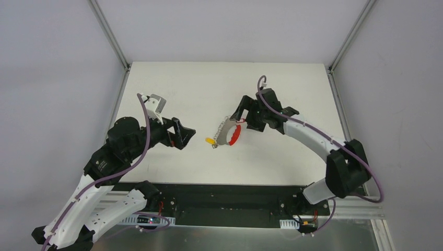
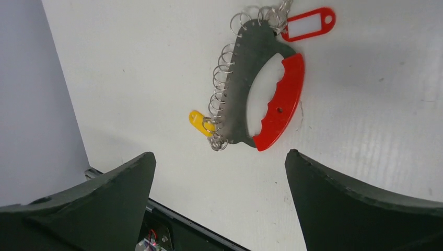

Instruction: Put the keys on the keyring

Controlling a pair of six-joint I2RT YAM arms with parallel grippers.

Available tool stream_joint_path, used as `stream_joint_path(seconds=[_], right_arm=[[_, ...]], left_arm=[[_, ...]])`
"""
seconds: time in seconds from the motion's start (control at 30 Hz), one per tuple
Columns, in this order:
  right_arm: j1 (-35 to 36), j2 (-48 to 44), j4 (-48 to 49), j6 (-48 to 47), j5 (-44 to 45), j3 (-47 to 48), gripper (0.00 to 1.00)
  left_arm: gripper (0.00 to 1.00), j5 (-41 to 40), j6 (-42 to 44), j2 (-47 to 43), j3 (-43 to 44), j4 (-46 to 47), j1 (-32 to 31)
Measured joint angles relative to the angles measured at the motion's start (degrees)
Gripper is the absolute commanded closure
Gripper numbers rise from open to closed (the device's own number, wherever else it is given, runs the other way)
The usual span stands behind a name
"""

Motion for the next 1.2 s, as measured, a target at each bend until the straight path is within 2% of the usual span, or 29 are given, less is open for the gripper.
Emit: stream_joint_path(seconds=[0.27, 0.67, 0.9, 1.2], right_arm=[[-0.07, -16.02, -9.68, -4.92, 13.44, 0.20, 0.01], [0.90, -31.56, -17.18, -10.69, 30.58, 0.09, 0.01], [2.51, -37.68, -18.56, -12.98, 36.20, 0.13, 0.01], [4.55, -41.44, -19.08, -15.30, 37.68, 0.79, 0.01]], left_arm=[[0.01, -4.04, 0.20, 1.33, 1.40, -0.66, 0.00], [0.01, -10.19, 1.22, 1.31, 2.12, -0.72, 0.00], [0.01, -11.28, 1.20, 1.31, 2.23, -0.72, 0.00], [0.01, -11.93, 1.18, 1.49, 2.23, -0.72, 0.00]])
